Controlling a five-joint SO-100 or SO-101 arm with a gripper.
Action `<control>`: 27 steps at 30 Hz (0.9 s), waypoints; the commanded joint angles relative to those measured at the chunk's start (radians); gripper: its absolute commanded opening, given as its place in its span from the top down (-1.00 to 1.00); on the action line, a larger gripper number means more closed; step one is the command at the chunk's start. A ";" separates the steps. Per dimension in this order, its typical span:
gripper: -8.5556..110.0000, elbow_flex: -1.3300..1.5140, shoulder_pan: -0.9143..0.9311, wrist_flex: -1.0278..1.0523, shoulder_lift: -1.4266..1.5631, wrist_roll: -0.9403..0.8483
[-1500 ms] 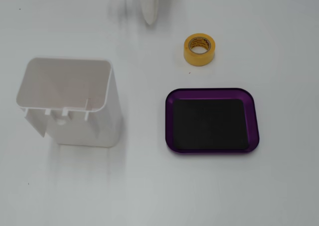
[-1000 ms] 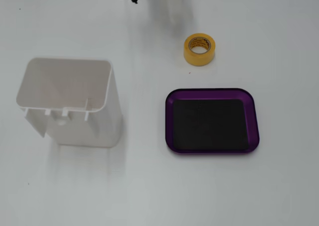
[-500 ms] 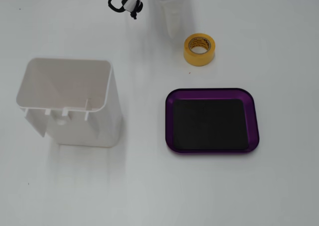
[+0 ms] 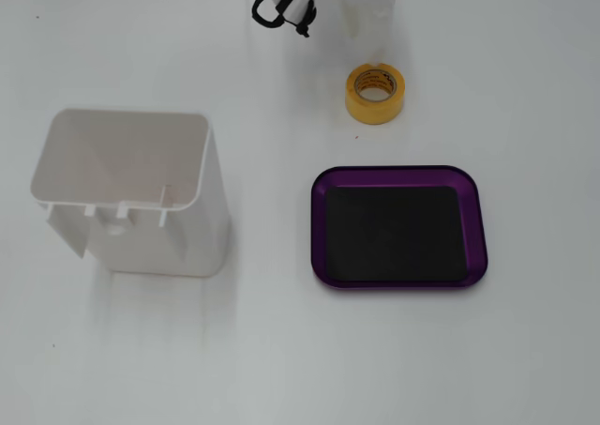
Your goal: Pick up the yellow tape and place it in the box.
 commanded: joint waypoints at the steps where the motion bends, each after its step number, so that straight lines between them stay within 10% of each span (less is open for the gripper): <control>1: 0.62 -0.032 -0.014 -0.018 -0.002 0.009; 27: 0.62 0.095 -0.009 -0.196 -0.005 0.009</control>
